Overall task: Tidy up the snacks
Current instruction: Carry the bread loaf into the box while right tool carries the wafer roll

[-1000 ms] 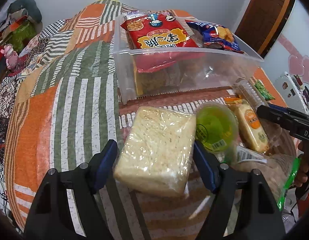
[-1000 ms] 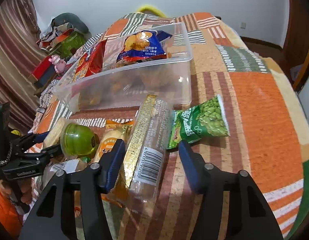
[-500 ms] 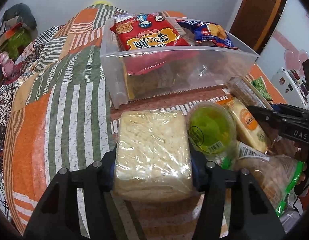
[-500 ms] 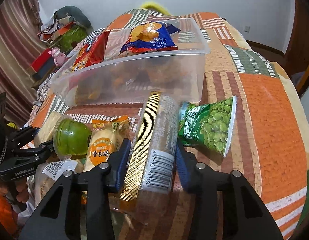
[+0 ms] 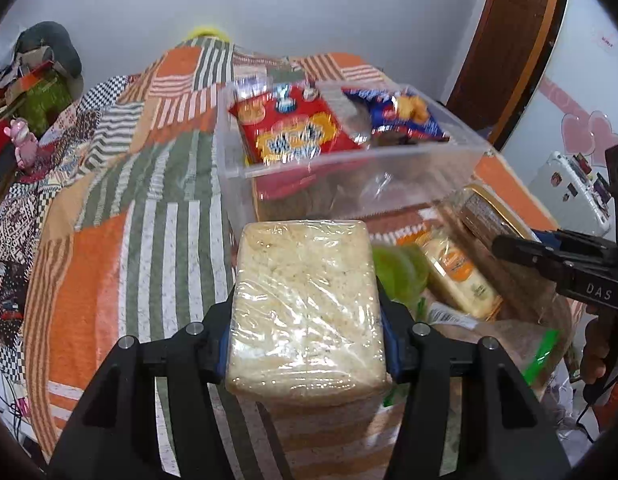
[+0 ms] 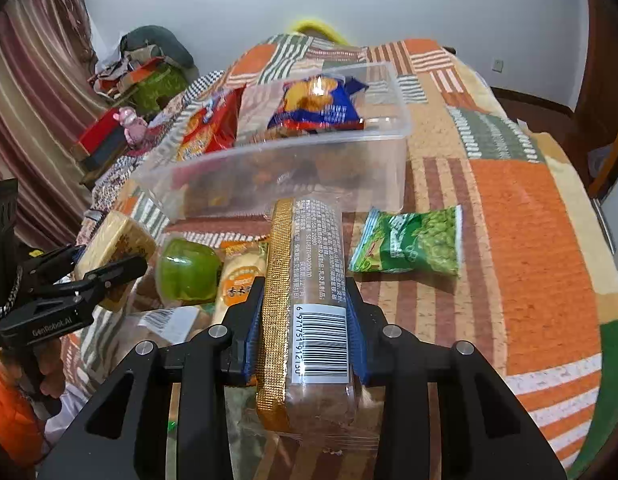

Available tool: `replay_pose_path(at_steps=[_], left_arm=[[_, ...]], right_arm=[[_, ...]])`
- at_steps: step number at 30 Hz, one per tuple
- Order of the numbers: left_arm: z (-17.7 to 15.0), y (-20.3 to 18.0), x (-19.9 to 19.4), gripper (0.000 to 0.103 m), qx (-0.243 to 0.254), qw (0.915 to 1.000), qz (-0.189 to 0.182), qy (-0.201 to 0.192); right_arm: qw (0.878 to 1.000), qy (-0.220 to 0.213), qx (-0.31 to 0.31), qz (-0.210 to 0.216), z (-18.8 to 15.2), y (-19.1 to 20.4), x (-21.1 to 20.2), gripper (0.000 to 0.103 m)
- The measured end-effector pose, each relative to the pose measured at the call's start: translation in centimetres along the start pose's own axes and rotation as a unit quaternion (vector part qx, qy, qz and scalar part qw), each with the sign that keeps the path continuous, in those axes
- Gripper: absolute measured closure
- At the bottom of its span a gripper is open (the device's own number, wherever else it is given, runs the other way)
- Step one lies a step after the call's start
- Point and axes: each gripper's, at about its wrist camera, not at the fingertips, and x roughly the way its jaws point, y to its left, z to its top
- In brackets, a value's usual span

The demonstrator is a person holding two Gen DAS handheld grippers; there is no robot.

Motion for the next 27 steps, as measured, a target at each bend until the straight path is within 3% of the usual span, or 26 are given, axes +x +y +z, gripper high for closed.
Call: replay_pose_path(at_steps=[16,27], left_arm=[[6.1,-2.1,-2.8,0.047,0.024,0.9971,-0.01,-0.072],[10.3,-3.7,-0.9,0.047,0.034,0.9955,-0.023,-0.085]], right_arm=[[0.996,-0.086,-0.005,-0.008,3.9,0.2,-4.3,0.07],[0.992,-0.126,-0.005,-0.019,7.7,-0.3,-4.0,0.07]])
